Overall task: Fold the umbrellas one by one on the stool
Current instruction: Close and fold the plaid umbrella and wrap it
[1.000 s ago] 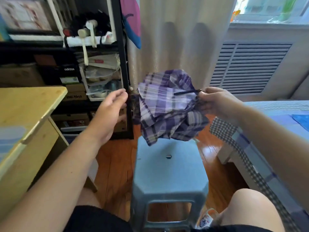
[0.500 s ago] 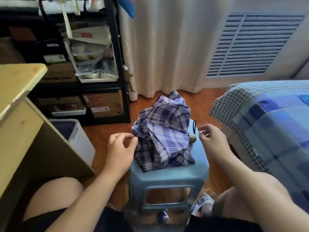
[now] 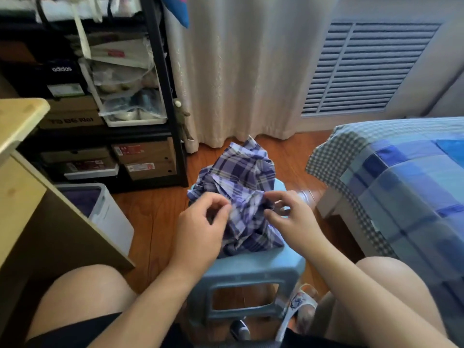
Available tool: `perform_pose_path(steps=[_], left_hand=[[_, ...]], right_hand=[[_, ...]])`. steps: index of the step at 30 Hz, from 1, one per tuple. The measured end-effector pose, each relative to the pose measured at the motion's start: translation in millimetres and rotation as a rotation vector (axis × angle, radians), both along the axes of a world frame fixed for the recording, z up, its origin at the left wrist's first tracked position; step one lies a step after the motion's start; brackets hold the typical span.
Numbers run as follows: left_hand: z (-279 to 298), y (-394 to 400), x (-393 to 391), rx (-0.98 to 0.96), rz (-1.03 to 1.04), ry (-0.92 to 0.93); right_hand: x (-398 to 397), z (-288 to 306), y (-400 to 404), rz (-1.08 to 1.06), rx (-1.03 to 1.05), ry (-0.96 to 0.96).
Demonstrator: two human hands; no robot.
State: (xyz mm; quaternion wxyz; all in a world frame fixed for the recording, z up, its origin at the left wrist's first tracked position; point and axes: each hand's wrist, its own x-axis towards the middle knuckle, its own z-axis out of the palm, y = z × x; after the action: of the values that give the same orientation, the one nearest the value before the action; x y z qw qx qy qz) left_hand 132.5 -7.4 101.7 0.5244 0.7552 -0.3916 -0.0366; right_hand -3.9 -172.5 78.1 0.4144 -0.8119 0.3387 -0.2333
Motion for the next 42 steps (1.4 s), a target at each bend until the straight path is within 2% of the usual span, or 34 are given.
perform_pose_path(steps=[5,7,11,15,16,18,21,25,28,30,33,35,39,42], left_hand=[[9.3,-13.1,6.5,-0.156,-0.031,0.48],[7.5,-14.6,1.4,-0.156,-0.107,0.557],[-0.3,-4.4,-7.1,-0.08,-0.236,0.35],[-15.1,-1.1,0.7,0.109,-0.154,-0.164],[-17.7,-0.8,2.0,0.155,-0.113,-0.235],[-17.8,0.3,0.9,0.22,-0.033,-0.24],[-13.1,-0.8,1.2,0.143,0.022,-0.095],[-11.3,-9.5,3.8,0.098,-0.014,-0.242],[-8.7,-14.4,-2.1,0.041,0.022,-0.102],[-0.3,-18.6,-3.0,-0.021,0.038,-0.019],[11.5,-26.3,1.6,-0.023,0.018,0.066],[14.2,-30.0,-1.8,0.029,-0.007,-0.005],[17.8,-35.6,-17.7,0.075,-0.008,-0.324],[21.3,-36.4,-18.2,0.09,0.046,-0.36]], right_hand=[[2.9,0.4,-6.1,-0.121,0.008,0.061],[3.9,-1.8,-8.5,-0.17,0.016,0.124],[8.2,-6.2,-10.0,-0.13,0.034,0.124],[7.3,-11.1,-9.2,-0.084,-0.018,0.105],[7.5,-11.5,-10.1,-0.096,-0.032,0.106],[8.3,-12.3,-12.8,-0.117,-0.015,0.099],[12.8,-12.4,-13.1,-0.1,-0.007,0.088],[16.3,-14.1,-12.4,-0.146,-0.053,0.045],[13.5,-11.5,-11.5,-0.193,0.001,0.021],[11.1,-8.1,-10.5,-0.156,0.08,-0.009],[7.5,3.6,-5.2,-0.06,0.403,-0.189],[5.6,12.6,-0.5,-0.027,0.596,-0.334],[4.1,23.6,0.6,-0.049,0.538,-0.466],[3.2,23.5,0.5,-0.001,0.532,-0.486]])
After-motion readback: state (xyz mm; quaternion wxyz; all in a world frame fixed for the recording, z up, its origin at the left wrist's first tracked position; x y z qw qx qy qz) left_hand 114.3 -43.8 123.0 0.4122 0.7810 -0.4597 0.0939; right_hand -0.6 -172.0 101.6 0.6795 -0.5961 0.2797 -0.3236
